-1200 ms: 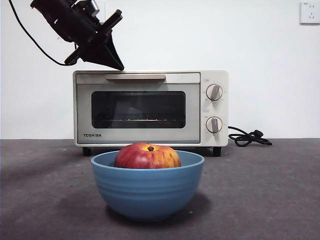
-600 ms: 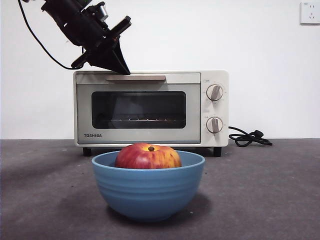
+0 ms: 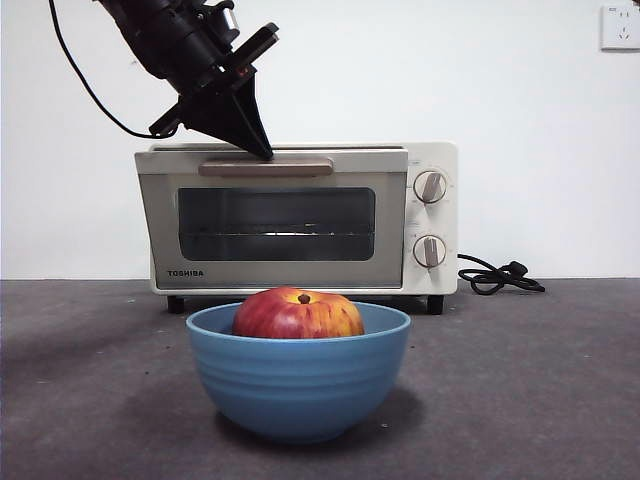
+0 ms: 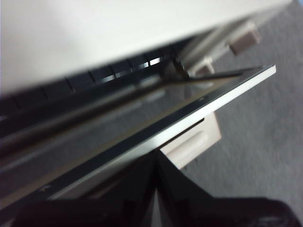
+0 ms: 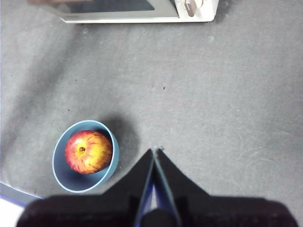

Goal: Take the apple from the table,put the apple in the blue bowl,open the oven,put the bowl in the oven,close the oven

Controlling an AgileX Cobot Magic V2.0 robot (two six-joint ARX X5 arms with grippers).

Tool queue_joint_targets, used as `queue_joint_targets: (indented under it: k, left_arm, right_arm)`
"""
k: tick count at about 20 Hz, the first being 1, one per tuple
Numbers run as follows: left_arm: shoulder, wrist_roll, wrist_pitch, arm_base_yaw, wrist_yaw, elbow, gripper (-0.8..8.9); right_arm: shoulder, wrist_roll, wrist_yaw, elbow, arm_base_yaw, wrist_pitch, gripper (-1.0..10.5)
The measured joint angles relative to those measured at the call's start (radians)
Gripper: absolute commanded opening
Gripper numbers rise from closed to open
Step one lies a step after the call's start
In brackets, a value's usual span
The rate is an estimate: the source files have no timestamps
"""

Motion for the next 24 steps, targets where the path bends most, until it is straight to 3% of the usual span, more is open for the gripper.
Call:
queue_joint_targets:
  k: [9,18,24]
  left_arm:
    - [-0.052,0.026,-0.006,-0.01,-0.058,-0.056,-0.06]
    - [-0.209,0.018,0.152,-0.014,-0.048,-0.448,-0.06]
    - [-0.254,0.018,0.169,-0.009,-0.092,-0.483,-0.06]
  right_arm:
    - [0.0,0.01,0.001,0.0,0.0,0.0,-0.1]
    - [0.0,0.009,0.005,0.0,0.0,0.0,-0.1]
    - [0.0,0.008,0.005,0.0,0.0,0.0,-0.1]
